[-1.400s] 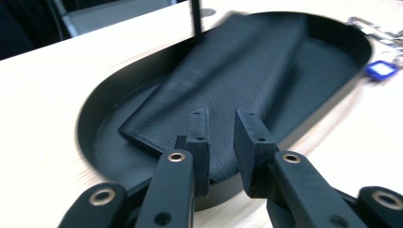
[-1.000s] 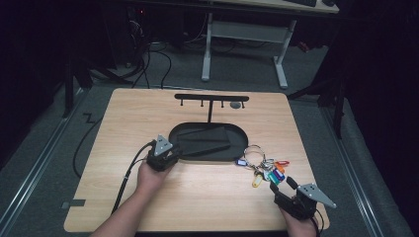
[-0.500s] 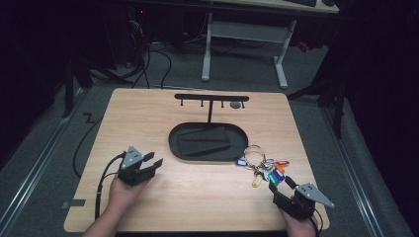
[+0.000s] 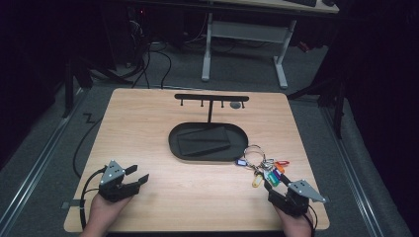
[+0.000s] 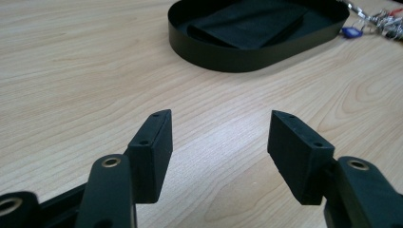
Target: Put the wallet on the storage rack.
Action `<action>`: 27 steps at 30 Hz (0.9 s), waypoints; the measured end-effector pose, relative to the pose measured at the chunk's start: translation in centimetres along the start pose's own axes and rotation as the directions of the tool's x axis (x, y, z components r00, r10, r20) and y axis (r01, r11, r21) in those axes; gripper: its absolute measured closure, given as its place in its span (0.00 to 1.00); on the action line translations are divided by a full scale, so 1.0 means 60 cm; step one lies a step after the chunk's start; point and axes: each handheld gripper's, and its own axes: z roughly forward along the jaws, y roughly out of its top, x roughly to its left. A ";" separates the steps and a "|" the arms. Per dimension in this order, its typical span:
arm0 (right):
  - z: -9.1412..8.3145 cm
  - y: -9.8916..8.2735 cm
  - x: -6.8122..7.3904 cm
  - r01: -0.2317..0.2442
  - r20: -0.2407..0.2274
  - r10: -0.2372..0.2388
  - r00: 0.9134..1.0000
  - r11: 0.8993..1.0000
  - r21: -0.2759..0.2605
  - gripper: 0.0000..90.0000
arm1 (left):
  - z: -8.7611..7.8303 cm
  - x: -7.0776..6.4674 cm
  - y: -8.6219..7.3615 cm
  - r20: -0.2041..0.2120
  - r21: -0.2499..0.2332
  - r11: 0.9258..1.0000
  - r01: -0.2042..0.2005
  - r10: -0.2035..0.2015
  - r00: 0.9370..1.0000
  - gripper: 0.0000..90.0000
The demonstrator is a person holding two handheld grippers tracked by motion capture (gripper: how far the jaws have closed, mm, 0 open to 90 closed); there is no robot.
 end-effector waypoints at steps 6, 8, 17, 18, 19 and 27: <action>0.019 0.012 0.014 0.027 -0.022 -0.027 0.999 0.999 0.038 0.40 | -0.008 0.004 0.000 0.016 -0.003 1.000 0.008 -0.008 1.000 0.41; 0.025 0.018 0.021 0.049 -0.022 -0.048 0.999 0.997 0.057 0.39 | -0.008 0.004 -0.001 0.027 0.004 1.000 0.003 -0.003 1.000 0.38; 0.048 0.039 0.041 0.110 -0.049 -0.103 0.994 0.976 0.188 0.38 | -0.003 0.000 0.000 0.013 0.024 0.999 -0.033 0.033 0.999 0.33; 0.049 0.042 0.043 0.122 -0.056 -0.113 0.992 0.972 0.202 0.37 | -0.002 0.001 0.000 0.017 0.025 0.999 -0.030 0.029 0.999 0.33; 0.050 0.045 0.044 0.128 -0.064 -0.117 0.991 0.969 0.212 0.37 | 0.000 0.003 -0.001 0.023 0.030 0.999 -0.027 0.027 0.999 0.33; 0.061 0.078 0.054 0.171 -0.124 -0.136 0.983 0.922 0.347 0.35 | -0.005 0.006 0.000 0.027 0.012 0.999 -0.034 0.034 0.999 0.34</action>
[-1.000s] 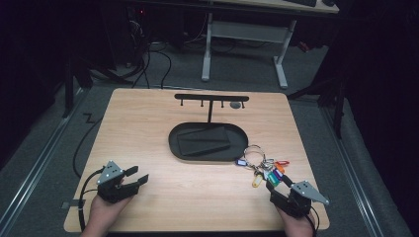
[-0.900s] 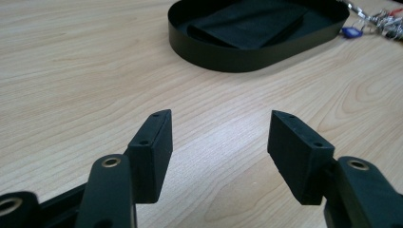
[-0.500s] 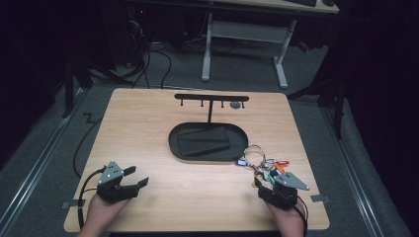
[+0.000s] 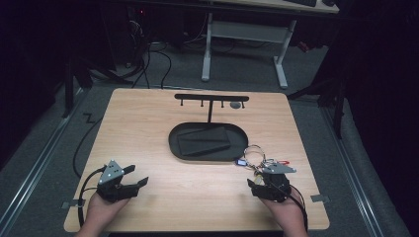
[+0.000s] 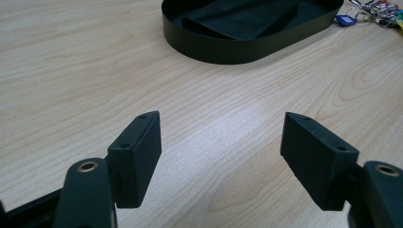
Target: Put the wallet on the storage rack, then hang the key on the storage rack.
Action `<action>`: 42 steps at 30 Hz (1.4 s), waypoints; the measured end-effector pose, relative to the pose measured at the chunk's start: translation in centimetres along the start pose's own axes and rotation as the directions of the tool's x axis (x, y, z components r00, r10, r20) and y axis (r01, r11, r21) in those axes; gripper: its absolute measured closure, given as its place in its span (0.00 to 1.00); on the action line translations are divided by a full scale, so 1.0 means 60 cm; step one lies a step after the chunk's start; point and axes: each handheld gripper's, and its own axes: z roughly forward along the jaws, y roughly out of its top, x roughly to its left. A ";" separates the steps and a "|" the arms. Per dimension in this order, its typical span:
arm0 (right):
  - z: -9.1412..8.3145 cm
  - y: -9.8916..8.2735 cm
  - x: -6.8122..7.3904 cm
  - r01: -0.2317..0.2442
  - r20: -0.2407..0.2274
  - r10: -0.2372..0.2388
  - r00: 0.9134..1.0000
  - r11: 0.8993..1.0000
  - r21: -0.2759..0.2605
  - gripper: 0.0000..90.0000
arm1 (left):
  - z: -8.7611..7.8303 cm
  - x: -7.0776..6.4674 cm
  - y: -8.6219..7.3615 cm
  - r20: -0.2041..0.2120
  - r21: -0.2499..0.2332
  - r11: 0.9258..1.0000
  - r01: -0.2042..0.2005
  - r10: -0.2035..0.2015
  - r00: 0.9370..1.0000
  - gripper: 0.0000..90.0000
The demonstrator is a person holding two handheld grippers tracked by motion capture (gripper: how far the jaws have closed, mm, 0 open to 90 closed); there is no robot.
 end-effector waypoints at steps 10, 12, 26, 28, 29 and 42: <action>0.013 0.040 0.016 0.106 -0.036 -0.101 0.994 0.979 0.173 0.35 | -0.009 -0.003 -0.003 -0.002 -0.002 1.000 -0.001 0.001 1.000 0.34; 0.015 0.048 0.014 0.116 -0.041 -0.110 0.993 0.975 0.192 0.35 | -0.010 -0.003 -0.003 -0.003 -0.002 1.000 -0.001 0.001 1.000 0.34; 0.048 0.101 -0.006 0.154 -0.086 -0.133 0.987 0.927 0.341 0.46 | -0.004 -0.004 -0.004 0.034 0.007 1.000 -0.016 0.016 0.999 0.34; 0.055 0.104 -0.010 0.158 -0.086 -0.136 0.987 0.923 0.351 0.46 | -0.003 -0.004 -0.004 0.027 0.009 1.000 -0.023 0.023 0.999 0.33; 0.058 0.105 -0.010 0.145 -0.084 -0.123 0.989 0.922 0.358 0.47 | -0.003 -0.004 -0.004 0.028 0.011 1.000 -0.024 0.023 0.999 0.33; 0.071 0.122 -0.014 0.162 -0.095 -0.137 0.986 0.916 0.368 0.49 | -0.001 -0.007 -0.002 0.017 0.005 0.999 -0.034 0.034 0.999 0.31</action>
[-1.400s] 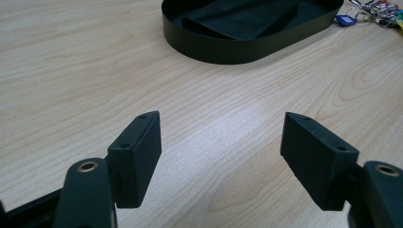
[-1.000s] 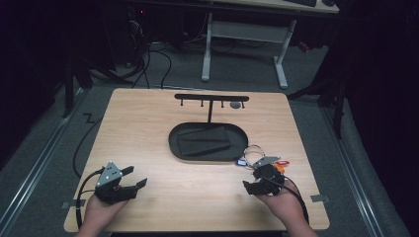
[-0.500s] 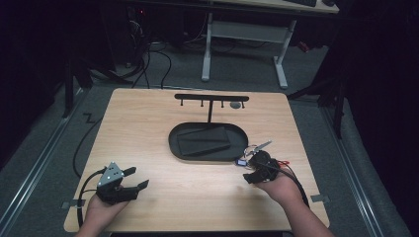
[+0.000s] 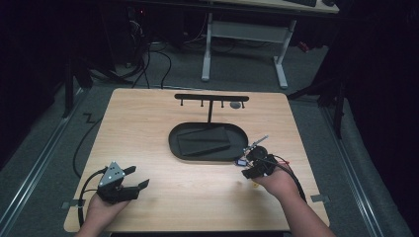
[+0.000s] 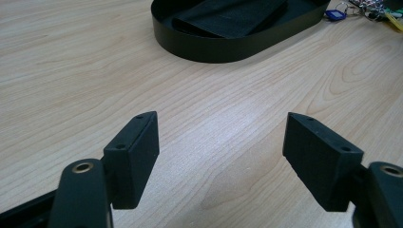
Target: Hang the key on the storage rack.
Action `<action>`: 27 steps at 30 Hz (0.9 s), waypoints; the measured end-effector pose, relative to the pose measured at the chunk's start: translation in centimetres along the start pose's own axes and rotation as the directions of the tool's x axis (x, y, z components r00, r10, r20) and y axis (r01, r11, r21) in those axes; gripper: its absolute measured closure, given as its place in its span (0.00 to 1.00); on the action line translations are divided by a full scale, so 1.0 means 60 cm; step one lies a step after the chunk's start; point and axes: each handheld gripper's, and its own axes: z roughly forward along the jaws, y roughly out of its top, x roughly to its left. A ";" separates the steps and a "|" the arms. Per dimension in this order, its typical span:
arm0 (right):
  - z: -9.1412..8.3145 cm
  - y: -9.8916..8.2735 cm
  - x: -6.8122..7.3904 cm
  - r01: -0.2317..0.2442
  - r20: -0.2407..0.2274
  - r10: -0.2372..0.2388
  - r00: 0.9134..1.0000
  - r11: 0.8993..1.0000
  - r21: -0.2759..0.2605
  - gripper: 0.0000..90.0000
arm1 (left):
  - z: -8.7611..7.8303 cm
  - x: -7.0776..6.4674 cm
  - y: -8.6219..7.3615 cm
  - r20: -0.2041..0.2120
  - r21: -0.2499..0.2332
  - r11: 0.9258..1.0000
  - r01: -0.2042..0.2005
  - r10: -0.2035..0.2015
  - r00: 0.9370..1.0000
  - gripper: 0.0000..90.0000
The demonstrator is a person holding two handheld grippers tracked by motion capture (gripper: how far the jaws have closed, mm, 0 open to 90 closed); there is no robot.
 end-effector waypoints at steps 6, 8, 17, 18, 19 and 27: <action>0.005 0.007 -0.001 -0.014 -0.008 0.013 1.000 1.000 -0.002 0.51 | 0.002 0.001 -0.002 -0.003 0.004 1.000 -0.009 0.009 1.000 0.31; 0.010 0.011 -0.002 -0.015 -0.013 0.015 1.000 1.000 0.005 0.51 | 0.001 0.005 -0.006 -0.002 0.010 1.000 -0.001 0.001 1.000 0.31; 0.017 0.036 -0.007 -0.017 0.001 0.017 1.000 1.000 0.015 0.55 | -0.006 0.002 -0.005 -0.001 0.004 1.000 -0.002 0.002 1.000 0.31; 0.017 0.037 -0.008 -0.021 -0.003 0.021 1.000 1.000 0.015 0.55 | -0.005 0.001 -0.005 0.000 0.005 1.000 -0.005 0.005 1.000 0.31; 0.018 0.038 -0.009 -0.021 -0.002 0.021 1.000 1.000 0.013 0.56 | -0.005 -0.001 -0.005 -0.001 0.005 1.000 -0.010 0.010 1.000 0.31; 0.021 0.050 -0.021 -0.021 0.010 0.021 1.000 0.999 0.038 0.67 | -0.014 -0.001 -0.005 -0.011 -0.005 1.000 -0.009 0.009 1.000 0.31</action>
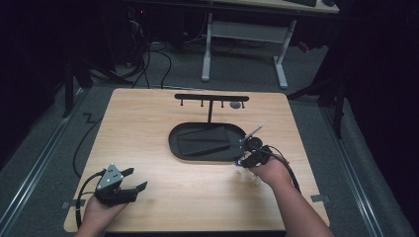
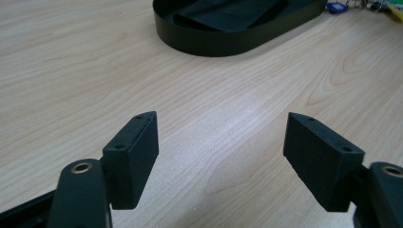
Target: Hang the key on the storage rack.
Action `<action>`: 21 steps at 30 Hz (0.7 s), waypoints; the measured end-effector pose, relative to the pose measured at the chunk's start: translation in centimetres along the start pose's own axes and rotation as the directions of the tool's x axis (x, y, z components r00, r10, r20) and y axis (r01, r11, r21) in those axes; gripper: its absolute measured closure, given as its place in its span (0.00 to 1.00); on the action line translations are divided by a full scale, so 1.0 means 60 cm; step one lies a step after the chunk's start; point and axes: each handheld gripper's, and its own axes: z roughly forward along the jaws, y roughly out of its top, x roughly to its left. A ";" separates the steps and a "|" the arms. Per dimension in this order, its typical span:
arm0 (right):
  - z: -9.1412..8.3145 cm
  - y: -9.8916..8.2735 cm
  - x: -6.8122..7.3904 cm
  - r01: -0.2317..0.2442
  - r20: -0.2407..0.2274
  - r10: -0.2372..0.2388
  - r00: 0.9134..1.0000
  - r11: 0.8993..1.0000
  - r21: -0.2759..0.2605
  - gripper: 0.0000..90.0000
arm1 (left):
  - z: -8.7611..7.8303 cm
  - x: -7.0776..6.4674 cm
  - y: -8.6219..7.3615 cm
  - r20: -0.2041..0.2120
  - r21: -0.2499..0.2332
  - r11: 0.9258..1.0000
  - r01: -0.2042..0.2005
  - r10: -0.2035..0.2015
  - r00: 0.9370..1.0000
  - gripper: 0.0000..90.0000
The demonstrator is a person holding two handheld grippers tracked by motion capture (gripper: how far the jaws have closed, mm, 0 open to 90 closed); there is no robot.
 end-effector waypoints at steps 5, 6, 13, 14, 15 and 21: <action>-0.001 0.011 -0.004 0.020 0.011 -0.020 1.000 1.000 0.020 0.77 | 0.005 -0.004 0.000 0.007 0.017 1.000 -0.013 0.013 1.000 0.31; 0.001 0.012 -0.003 0.020 0.012 -0.020 1.000 1.000 0.023 0.77 | 0.005 -0.005 0.001 0.007 0.015 1.000 -0.014 0.014 1.000 0.31; 0.017 0.011 -0.004 0.032 0.036 -0.034 0.999 0.998 0.060 0.80 | 0.008 -0.005 0.002 0.014 0.019 1.000 -0.017 0.017 1.000 0.31; 0.019 0.011 -0.004 0.031 0.038 -0.034 0.999 0.998 0.063 0.81 | 0.010 -0.005 0.002 0.014 0.020 1.000 -0.017 0.017 1.000 0.31; 0.021 0.013 -0.004 0.036 0.040 -0.039 0.998 0.997 0.062 0.82 | 0.010 -0.006 0.002 0.013 0.023 1.000 -0.020 0.020 1.000 0.31; 0.030 0.024 -0.002 0.045 0.046 -0.048 0.998 0.997 0.069 0.90 | 0.006 -0.006 -0.001 0.004 0.024 0.999 -0.021 0.021 1.000 0.31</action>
